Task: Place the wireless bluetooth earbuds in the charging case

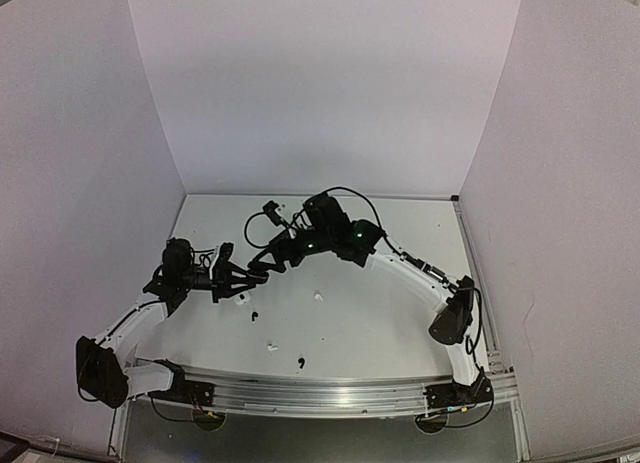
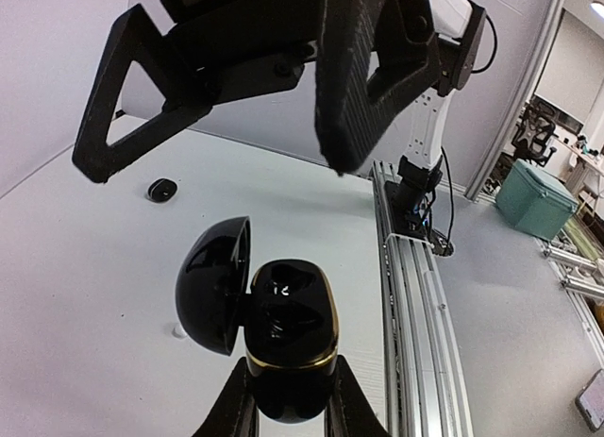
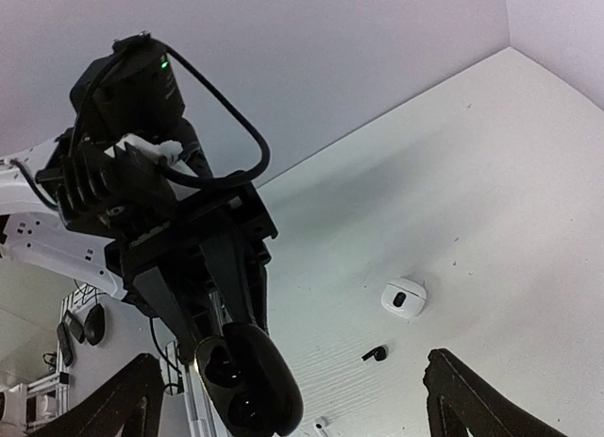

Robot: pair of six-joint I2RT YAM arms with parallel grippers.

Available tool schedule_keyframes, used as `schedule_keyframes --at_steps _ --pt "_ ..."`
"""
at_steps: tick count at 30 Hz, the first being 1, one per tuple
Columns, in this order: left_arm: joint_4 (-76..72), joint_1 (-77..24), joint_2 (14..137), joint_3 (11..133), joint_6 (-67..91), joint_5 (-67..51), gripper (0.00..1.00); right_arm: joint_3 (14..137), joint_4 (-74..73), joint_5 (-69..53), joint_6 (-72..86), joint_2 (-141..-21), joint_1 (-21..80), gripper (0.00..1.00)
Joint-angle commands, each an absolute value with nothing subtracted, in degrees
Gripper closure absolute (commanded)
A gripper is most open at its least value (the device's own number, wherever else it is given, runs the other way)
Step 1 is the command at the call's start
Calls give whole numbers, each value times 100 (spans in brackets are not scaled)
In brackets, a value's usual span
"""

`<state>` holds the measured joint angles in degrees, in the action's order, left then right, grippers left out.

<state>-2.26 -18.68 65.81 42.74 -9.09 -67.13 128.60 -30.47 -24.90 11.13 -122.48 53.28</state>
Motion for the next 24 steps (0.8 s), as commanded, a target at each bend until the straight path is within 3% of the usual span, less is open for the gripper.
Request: schedule_keyframes --at_steps 1,6,10,17,24 --pt "-1036 -1803 6345 4005 -18 -6299 100 12261 -2965 -1460 1749 -11532 5282 9" --pt "-1501 -1787 6007 3570 629 -5683 100 10775 -3156 39 3172 -10922 5280 18" --pt "-1687 -1784 5679 3290 947 -5092 100 10074 -4245 1122 4441 -10834 5503 22" --pt "-1886 -1784 5187 2854 1117 -4542 100 11157 -6360 1497 5105 -12069 6466 30" --pt "-1613 -1784 4665 2775 1020 -4557 100 11599 -6502 1195 5518 -12923 6981 37"
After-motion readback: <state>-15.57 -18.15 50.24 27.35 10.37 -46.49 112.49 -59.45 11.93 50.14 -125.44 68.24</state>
